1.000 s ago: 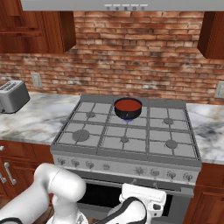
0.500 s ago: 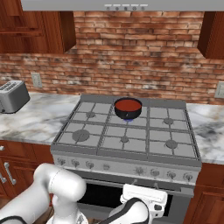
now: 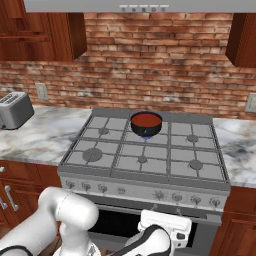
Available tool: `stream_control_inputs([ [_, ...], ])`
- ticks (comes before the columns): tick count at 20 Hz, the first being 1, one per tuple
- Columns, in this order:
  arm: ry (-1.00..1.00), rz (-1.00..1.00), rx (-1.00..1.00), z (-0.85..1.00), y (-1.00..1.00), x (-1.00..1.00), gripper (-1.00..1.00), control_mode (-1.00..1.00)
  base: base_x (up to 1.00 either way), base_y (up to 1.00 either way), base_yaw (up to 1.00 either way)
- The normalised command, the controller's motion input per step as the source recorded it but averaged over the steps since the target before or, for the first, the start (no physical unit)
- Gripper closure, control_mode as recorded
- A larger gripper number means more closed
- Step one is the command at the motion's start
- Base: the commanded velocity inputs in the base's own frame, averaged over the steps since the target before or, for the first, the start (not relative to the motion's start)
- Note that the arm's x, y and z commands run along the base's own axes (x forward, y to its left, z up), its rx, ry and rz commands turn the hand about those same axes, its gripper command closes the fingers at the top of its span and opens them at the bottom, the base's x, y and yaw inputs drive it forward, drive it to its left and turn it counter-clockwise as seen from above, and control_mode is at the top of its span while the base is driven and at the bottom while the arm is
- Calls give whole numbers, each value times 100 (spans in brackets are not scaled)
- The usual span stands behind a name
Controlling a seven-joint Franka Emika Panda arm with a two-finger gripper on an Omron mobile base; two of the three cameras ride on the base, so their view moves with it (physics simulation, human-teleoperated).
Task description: Wait until the marinara sauce is simmered to a deep red color and then turn off the stove.
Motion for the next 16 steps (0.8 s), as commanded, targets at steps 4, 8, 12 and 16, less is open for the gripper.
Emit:
stream_control_inputs([
  [4,3,1,0,0,0,9,-100,-100,0,0,0],
  [8,1,4,-1,-4,0,22,-100,-100,0,0,0],
  [12,4,7,0,-3,0,18,-100,-100,0,0,0],
  [16,2,7,0,-7,0,13,-100,-100,0,0,0],
])
